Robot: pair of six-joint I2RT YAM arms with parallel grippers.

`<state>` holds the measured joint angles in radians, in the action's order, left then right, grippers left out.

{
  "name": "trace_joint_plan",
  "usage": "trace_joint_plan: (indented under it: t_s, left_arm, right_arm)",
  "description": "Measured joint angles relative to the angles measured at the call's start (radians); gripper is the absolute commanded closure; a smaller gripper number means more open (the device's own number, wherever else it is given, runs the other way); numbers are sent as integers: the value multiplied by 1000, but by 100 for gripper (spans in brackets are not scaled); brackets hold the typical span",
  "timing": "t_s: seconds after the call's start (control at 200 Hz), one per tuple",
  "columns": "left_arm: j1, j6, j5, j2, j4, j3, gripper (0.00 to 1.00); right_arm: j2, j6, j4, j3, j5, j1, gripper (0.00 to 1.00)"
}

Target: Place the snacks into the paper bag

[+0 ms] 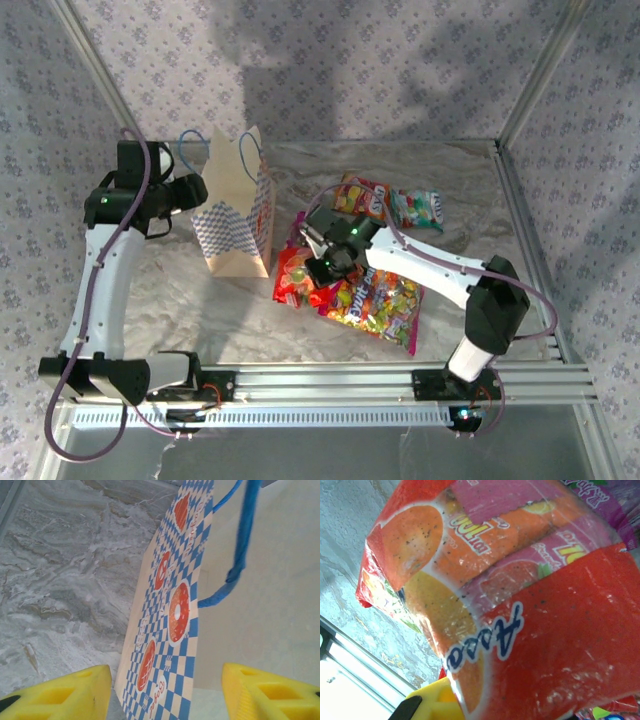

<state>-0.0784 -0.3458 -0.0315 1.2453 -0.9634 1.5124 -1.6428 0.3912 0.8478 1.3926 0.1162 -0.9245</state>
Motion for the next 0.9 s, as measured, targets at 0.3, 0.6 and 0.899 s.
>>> trace_joint_plan:
  t_s: [0.3,0.6,0.899]
  left_arm:
    - [0,-13,-34,32,32,3,45]
    - [0,-16,-34,126,65,30,61]
    - [0,-30,-28,151,115,30,71]
  right_arm:
    - [86,-21,42,2,-50,8,100]
    - [187,-49,70,46,-108,32,100]
    - [246,-112,85,122,-188,43,100]
